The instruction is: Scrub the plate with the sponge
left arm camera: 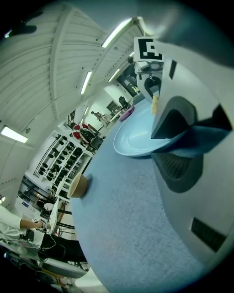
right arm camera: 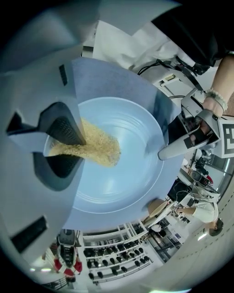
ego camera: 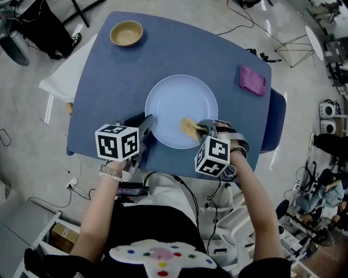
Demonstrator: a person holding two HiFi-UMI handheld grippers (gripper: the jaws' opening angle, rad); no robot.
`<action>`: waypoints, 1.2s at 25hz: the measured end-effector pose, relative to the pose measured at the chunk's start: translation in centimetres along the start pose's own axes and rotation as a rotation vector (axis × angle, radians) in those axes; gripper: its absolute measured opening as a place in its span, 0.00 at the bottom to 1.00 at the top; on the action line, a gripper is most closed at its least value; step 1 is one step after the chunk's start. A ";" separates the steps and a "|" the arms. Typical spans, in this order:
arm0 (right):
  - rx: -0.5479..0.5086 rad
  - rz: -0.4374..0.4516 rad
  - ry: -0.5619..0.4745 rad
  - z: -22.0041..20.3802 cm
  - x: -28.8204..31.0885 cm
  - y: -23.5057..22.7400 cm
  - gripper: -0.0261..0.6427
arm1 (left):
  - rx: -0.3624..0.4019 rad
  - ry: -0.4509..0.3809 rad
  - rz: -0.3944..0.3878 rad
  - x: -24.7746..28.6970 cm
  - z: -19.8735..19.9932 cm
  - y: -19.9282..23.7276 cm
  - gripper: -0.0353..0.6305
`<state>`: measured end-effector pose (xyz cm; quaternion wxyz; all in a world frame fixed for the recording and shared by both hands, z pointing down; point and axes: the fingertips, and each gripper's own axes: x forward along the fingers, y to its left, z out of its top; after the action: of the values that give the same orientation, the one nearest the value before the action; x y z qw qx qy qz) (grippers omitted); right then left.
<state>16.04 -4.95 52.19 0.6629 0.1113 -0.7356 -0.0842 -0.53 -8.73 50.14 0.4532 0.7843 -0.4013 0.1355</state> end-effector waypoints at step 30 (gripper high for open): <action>0.020 -0.353 0.183 -1.5 2.8 -10.8 0.11 | -0.064 -0.056 0.026 0.1 0.0 -0.2 0.17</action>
<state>17.86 -16.06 52.04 0.7010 0.2523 -0.6420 -0.1811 -0.34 -8.76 50.08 0.4649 0.7676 -0.4282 0.1067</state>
